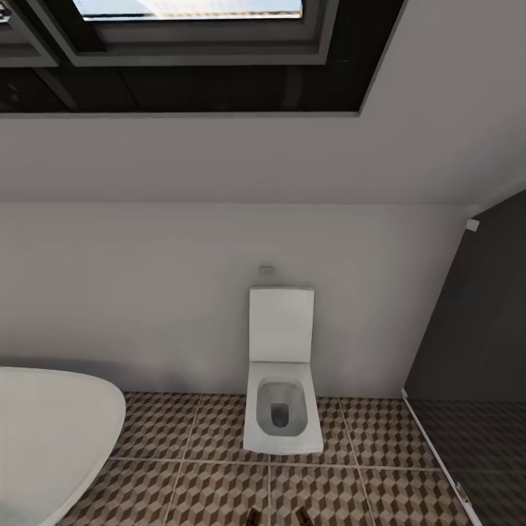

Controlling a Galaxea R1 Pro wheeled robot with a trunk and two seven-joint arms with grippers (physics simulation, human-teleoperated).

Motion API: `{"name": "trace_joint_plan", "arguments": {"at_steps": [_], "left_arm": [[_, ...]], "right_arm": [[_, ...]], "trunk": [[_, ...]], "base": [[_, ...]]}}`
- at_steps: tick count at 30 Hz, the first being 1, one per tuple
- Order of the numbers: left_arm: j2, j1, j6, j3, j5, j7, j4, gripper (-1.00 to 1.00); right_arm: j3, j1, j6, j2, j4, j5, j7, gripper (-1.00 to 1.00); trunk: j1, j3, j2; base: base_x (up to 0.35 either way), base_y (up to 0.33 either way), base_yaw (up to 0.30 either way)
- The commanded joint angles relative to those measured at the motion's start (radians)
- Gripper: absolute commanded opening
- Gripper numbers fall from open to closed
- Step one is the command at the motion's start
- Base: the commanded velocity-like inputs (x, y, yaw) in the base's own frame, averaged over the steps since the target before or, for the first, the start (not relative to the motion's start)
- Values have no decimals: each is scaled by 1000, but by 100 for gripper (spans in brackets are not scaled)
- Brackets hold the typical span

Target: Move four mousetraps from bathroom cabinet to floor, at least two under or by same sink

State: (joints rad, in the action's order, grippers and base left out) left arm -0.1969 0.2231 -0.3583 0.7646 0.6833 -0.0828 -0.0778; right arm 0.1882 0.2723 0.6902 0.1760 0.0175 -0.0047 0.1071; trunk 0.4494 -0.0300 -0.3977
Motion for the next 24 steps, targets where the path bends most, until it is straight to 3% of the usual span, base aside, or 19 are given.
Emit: {"name": "trace_joint_plan", "arguments": {"at_steps": [1, 6, 11, 16, 19, 24], "left_arm": [[0, -1, -4, 6, -1, -3, -2, 100], [-3, -9, 0, 6, 1, -4, -1, 100], [45, -11, 8, 6, 4, -13, -1, 100], [88, -11, 48, 5, 5, -16, 1, 100], [101, -11, 93, 5, 6, -17, 2, 100], [115, -11, 142, 1, 8, -19, 6, 100]], "right_arm": [[0, 1, -6, 0, -1, -1, 7, 100], [0, -1, -117, -8, -2, -1, 27, 100], [-1, -2, -248, -22, -1, -6, 32, 100], [-1, -2, -396, -40, -1, -64, 31, 100], [-1, -2, -465, -52, -1, -106, 28, 100], [-1, -2, -537, -56, 0, -133, 17, 100]], "trunk": [[1, -2, -2], [1, -2, -2], [1, -2, -2], [1, -2, -2], [1, -2, -2], [1, -2, -2]], "base": [[0, 0, 0], [0, 0, 0], [0, 0, 0], [0, 0, 0], [0, 0, 0], [0, 0, 0]]}}
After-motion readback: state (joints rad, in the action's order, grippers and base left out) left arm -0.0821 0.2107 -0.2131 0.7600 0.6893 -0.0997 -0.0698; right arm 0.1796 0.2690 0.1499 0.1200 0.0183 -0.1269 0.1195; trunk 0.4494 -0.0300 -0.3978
